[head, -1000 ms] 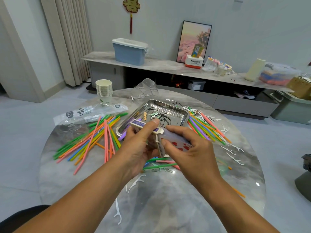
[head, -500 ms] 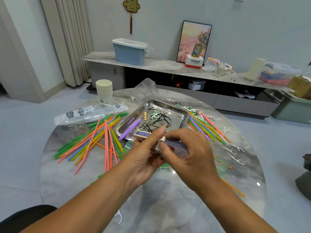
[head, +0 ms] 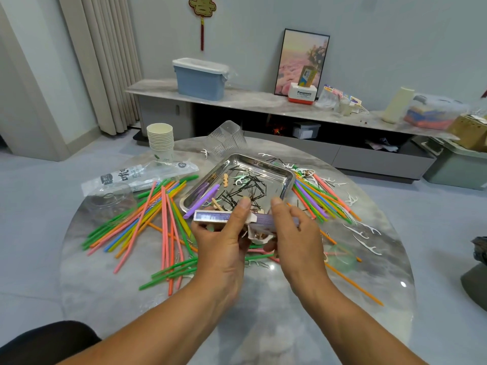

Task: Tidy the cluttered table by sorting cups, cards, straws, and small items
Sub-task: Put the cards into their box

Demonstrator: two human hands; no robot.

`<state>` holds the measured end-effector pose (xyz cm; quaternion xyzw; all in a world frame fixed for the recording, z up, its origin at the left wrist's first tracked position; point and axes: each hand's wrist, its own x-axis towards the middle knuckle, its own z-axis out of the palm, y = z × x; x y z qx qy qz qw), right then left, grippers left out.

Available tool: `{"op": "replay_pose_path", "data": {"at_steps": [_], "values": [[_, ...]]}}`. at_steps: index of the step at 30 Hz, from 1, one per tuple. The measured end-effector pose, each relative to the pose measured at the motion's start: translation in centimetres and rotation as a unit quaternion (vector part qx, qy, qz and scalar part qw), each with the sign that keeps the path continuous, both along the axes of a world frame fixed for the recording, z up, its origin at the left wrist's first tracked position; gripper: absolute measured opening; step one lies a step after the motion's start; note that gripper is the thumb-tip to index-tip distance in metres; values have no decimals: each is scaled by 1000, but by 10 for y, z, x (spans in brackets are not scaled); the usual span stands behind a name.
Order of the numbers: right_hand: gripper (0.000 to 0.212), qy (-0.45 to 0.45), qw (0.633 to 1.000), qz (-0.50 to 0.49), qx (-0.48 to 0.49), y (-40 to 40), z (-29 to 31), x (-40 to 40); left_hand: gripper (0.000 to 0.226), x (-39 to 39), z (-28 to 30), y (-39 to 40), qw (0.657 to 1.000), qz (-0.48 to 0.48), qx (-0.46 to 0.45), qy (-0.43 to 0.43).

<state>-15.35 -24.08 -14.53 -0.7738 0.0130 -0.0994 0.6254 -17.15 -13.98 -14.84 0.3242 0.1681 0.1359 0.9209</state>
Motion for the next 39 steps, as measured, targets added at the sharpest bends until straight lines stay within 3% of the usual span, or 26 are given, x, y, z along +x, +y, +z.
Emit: {"op": "replay_pose_path", "data": {"at_steps": [4, 7, 10, 12, 14, 17, 21, 23, 27, 34, 39], "values": [[34, -118, 991, -47, -29, -17, 17, 11, 48, 4, 6, 13, 984, -156, 54, 73], [19, -163, 986, 13, -28, -32, 28, 20, 47, 8, 22, 37, 938, -301, 162, 58], [5, -180, 979, 73, -54, -40, 33, 18, 70, 12, 30, 60, 844, -345, 409, 31], [9, -198, 970, 103, -92, -44, 35, 16, 67, 9, 28, 60, 769, -339, 543, -3], [14, -211, 957, 138, -144, -43, 32, 14, 66, 4, 19, 50, 718, -303, 626, -34], [18, -253, 934, 158, -196, -38, 27, 11, 61, -2, 3, 29, 731, -245, 632, -75], [32, -249, 946, 141, -153, -32, 26, 8, 67, -1, -10, 18, 814, -261, 508, -106], [28, -258, 944, 137, -151, -31, 25, 8, 68, -3, -16, 11, 836, -269, 467, -108], [35, -345, 885, 182, -255, -31, 7, 8, 69, -12, -35, -2, 835, -256, 471, -119], [37, -365, 823, 235, -365, -44, -36, -4, 72, -29, -79, 1, 835, -261, 478, -77], [42, -283, 881, 226, -305, -47, -49, -28, 61, -40, -94, 5, 840, -265, 470, -64]]}}
